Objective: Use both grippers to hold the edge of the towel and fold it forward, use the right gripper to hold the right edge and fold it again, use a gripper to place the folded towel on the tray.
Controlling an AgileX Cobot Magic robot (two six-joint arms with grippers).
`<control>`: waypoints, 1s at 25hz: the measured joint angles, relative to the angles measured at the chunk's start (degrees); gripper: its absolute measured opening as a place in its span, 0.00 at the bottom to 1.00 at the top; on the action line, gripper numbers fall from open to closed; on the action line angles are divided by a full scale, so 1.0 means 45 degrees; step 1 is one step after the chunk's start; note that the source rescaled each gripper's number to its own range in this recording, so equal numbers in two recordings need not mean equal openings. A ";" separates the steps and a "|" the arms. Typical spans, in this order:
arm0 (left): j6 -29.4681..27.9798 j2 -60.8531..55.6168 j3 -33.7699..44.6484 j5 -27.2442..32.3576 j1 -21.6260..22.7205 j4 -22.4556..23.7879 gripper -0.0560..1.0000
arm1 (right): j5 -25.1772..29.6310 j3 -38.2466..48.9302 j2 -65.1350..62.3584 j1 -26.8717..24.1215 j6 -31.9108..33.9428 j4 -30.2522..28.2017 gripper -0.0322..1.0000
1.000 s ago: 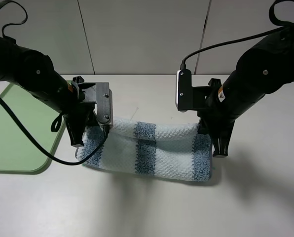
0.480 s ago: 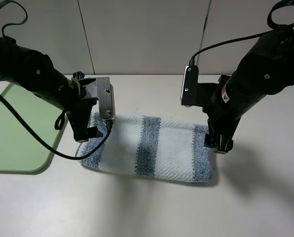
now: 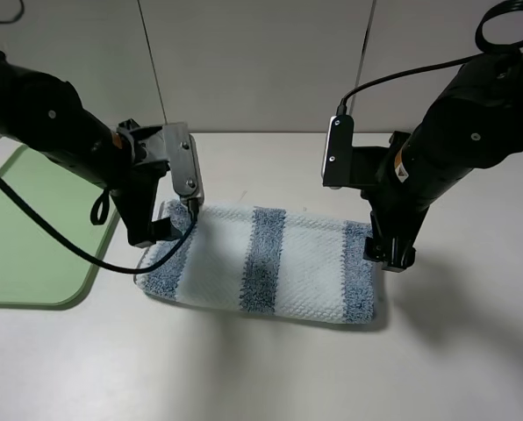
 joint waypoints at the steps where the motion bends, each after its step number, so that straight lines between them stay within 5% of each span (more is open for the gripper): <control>1: -0.0456 -0.0354 0.0000 0.0281 0.0000 0.0000 1.00 | 0.0000 0.0000 -0.0034 0.0000 0.0030 0.0027 1.00; 7: -0.3066 -0.2983 0.0000 0.2549 0.0000 0.0004 0.97 | 0.0263 0.0000 -0.0858 0.0000 0.0132 0.1262 1.00; 17: -0.5949 -0.8903 0.0001 0.6150 0.0000 0.0015 0.95 | 0.2373 0.0000 -0.1978 0.0000 0.1434 0.4835 1.00; 25: -0.8346 -1.3433 0.0001 0.8904 0.0000 0.0015 0.94 | 0.3074 0.0000 -0.2438 0.0000 0.1756 0.5986 1.00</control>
